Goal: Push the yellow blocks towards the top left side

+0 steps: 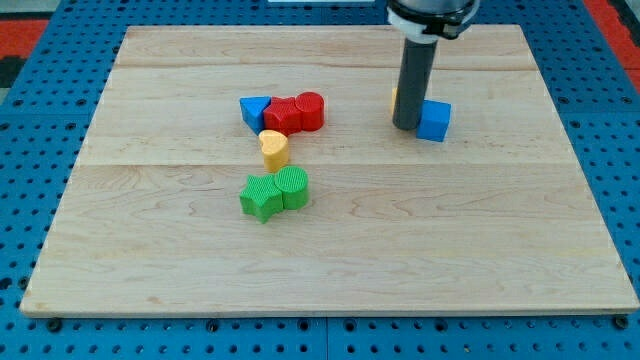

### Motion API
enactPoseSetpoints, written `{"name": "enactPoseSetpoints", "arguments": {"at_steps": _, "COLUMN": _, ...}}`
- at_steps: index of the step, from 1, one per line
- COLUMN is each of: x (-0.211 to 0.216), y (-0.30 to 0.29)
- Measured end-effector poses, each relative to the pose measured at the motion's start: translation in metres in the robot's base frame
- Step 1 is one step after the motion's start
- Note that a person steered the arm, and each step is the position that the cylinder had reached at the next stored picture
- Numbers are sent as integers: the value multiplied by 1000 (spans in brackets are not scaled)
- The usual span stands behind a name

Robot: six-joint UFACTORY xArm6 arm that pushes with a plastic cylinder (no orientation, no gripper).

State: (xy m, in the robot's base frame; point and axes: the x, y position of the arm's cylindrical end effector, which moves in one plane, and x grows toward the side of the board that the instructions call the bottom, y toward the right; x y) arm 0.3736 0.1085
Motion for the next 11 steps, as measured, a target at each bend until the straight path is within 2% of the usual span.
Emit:
{"name": "enactPoseSetpoints", "arguments": {"at_steps": 1, "x": -45, "y": 17}}
{"name": "enactPoseSetpoints", "arguments": {"at_steps": 4, "x": 59, "y": -74}}
{"name": "enactPoseSetpoints", "arguments": {"at_steps": 6, "x": 83, "y": -178}}
{"name": "enactPoseSetpoints", "arguments": {"at_steps": 8, "x": 57, "y": -252}}
{"name": "enactPoseSetpoints", "arguments": {"at_steps": 9, "x": 61, "y": -230}}
{"name": "enactPoseSetpoints", "arguments": {"at_steps": 10, "x": 65, "y": -141}}
{"name": "enactPoseSetpoints", "arguments": {"at_steps": 11, "x": 60, "y": -136}}
